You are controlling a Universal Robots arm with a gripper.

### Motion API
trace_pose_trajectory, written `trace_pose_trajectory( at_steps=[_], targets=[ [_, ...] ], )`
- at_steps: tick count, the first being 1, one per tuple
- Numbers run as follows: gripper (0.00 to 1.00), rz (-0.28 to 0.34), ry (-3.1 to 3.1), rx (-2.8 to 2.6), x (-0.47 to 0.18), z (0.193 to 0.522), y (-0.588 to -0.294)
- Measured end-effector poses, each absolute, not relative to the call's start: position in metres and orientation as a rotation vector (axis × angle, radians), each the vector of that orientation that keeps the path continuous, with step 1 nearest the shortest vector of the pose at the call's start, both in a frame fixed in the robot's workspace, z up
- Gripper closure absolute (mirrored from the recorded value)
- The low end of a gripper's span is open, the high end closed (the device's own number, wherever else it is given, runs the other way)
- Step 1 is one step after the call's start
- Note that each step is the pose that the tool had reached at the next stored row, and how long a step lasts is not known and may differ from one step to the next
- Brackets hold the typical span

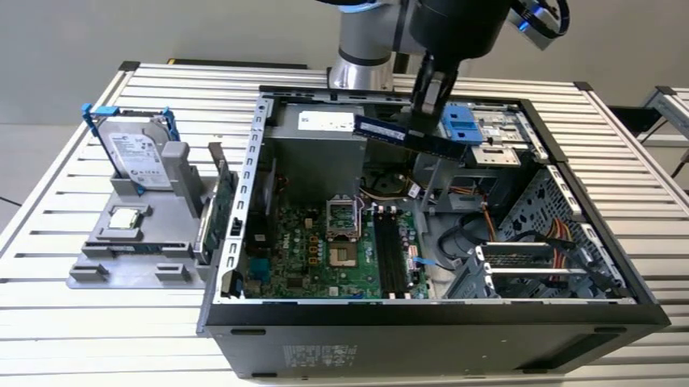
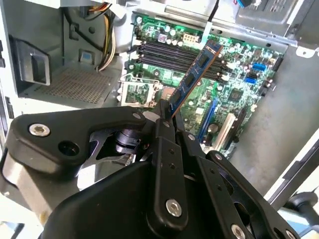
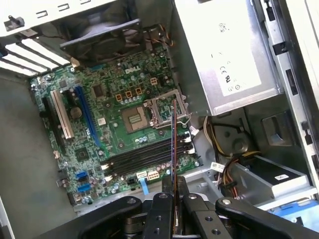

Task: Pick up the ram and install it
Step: 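Pick up the ram and move it above insertion slot, then insert the ram into the slot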

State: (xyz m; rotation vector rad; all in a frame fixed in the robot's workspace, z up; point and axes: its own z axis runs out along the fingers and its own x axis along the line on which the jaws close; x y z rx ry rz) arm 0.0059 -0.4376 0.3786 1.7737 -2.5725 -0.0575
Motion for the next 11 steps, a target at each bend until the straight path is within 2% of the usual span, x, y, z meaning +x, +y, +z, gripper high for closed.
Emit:
trace_pose_trajectory(
  at_steps=[11],
  targets=[
    [1.00, -0.059, -2.679, 1.613, 0.0058, 0.3786, -0.4376]
  ],
)
